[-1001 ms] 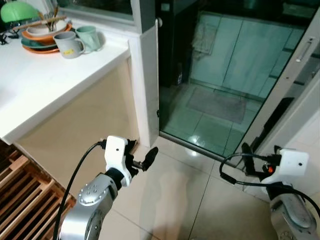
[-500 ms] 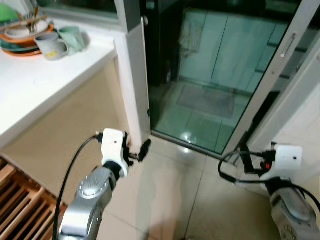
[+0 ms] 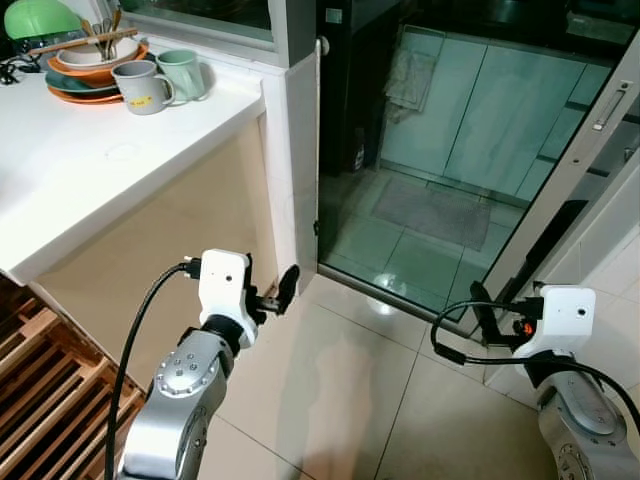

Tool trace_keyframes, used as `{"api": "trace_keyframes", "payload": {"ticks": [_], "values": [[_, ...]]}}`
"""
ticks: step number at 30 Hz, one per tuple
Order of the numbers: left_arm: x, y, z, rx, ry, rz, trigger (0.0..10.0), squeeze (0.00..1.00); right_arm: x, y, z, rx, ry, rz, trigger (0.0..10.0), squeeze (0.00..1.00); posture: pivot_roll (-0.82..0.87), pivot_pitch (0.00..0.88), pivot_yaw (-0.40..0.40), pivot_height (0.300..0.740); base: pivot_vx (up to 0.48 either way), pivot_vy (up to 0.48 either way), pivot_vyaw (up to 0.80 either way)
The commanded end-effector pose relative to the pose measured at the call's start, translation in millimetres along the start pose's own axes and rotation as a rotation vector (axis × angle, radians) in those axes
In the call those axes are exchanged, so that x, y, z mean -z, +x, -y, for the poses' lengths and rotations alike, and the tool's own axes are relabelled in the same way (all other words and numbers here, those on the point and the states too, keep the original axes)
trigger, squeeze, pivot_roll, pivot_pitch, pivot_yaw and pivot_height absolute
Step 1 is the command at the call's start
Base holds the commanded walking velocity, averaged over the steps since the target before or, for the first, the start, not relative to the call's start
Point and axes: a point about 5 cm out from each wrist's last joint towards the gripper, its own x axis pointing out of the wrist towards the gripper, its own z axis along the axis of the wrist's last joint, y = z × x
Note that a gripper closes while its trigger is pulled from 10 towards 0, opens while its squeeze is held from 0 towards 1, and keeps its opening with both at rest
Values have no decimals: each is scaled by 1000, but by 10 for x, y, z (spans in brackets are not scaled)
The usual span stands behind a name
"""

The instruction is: Restocking fridge

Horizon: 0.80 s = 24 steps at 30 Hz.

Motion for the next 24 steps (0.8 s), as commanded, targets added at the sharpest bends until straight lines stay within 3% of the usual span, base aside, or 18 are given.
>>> {"api": "trace_keyframes", "payload": {"ticks": [1,24], "values": [[-23,20,-8,-4,-3,2,10000,0,-31,10,-2,-2,10,8,10000,0,-188,0,19,740,0,0,0],[-21,41,-1,-1,-4,2,10000,0,-50,14,20,8,8,25,10000,0,-190,0,19,740,0,0,0]]}}
